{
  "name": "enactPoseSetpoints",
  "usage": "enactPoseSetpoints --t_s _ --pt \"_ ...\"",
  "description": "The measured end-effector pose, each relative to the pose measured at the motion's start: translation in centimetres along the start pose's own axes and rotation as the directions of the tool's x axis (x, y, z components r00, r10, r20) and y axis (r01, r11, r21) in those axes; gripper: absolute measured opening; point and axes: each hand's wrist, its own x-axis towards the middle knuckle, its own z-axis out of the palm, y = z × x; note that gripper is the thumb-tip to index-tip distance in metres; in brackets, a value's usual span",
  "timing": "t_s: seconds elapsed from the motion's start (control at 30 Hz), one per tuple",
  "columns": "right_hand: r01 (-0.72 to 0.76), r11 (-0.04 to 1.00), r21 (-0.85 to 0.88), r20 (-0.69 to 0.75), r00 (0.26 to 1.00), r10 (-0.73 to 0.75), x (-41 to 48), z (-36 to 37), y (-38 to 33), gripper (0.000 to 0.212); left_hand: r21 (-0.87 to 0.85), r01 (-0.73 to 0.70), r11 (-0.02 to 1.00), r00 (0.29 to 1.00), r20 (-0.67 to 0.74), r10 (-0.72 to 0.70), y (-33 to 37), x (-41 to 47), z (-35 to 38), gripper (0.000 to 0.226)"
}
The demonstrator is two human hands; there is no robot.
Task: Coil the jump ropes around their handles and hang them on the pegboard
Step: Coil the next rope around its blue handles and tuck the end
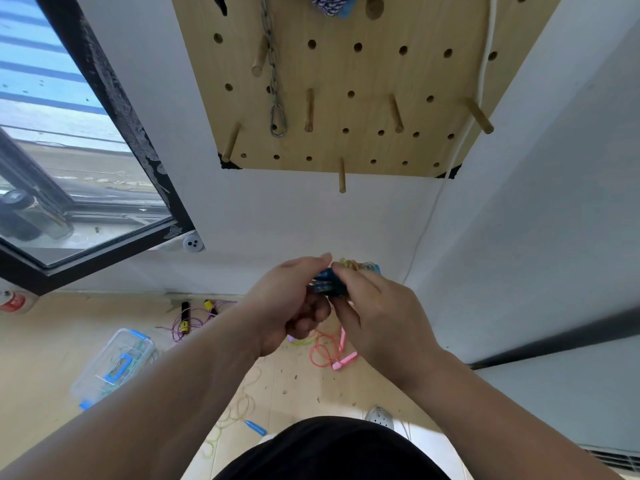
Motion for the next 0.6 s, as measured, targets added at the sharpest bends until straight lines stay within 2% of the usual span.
enactPoseSetpoints --t_s 0.07,0.13,0.17,0.2,0.23,0.27,0.33,0.4,0.47,0.6 --pt "-0.062 0.995 0.078 -0.03 0.997 0.065 0.5 -0.7 -0.1 0.039 0.118 -0.158 0.98 0.984 -0.061 0.165 -0.2 0.0 -0.4 0.045" --pt "-0.235 0.925 0.3 0.011 0.97 0.243 1.1 -1.7 -0.6 0.029 0.233 -0.427 0.874 0.882 -0.106 0.46 -1.0 0.0 -0.7 0.044" --pt "-0.354 0.805 0.476 0.086 0.93 0.358 1.4 -2.1 -1.0 0.024 0.245 -0.533 0.81 0.826 -0.056 0.561 -1.5 -0.1 -0.7 0.042" --pt "-0.462 0.606 0.648 0.2 0.871 0.449 1.8 -2.4 -1.6 0.021 0.216 -0.6 0.771 0.793 0.028 0.609 -2.1 -0.1 -0.6 0.04" --pt "-0.526 0.395 0.753 0.303 0.811 0.501 2.1 -2.6 -2.2 0.019 0.16 -0.624 0.765 0.781 0.103 0.616 -2.5 -0.2 -0.3 0.04" --pt "-0.548 0.271 0.791 0.357 0.774 0.523 2.3 -2.5 -2.5 0.018 0.098 -0.615 0.782 0.787 0.132 0.603 -2.8 -0.2 0.1 0.038" --pt "-0.571 0.241 0.785 0.383 0.753 0.535 2.3 -2.0 -2.7 0.018 0.033 -0.574 0.818 0.818 0.058 0.572 -3.0 -0.1 0.8 0.033" --pt "-0.626 0.31 0.715 0.425 0.742 0.519 2.2 -1.7 -2.5 0.02 0.077 -0.551 0.831 0.83 -0.056 0.556 -3.1 0.2 0.8 0.026" --pt "-0.687 0.344 0.64 0.485 0.708 0.514 2.0 -1.6 -2.2 0.022 0.142 -0.518 0.844 0.84 -0.102 0.533 -3.2 0.6 0.4 0.022" --pt "-0.76 0.291 0.581 0.514 0.62 0.593 2.0 -1.6 -1.6 0.023 0.198 -0.481 0.854 0.836 -0.189 0.514 -3.7 0.9 -0.1 0.017"
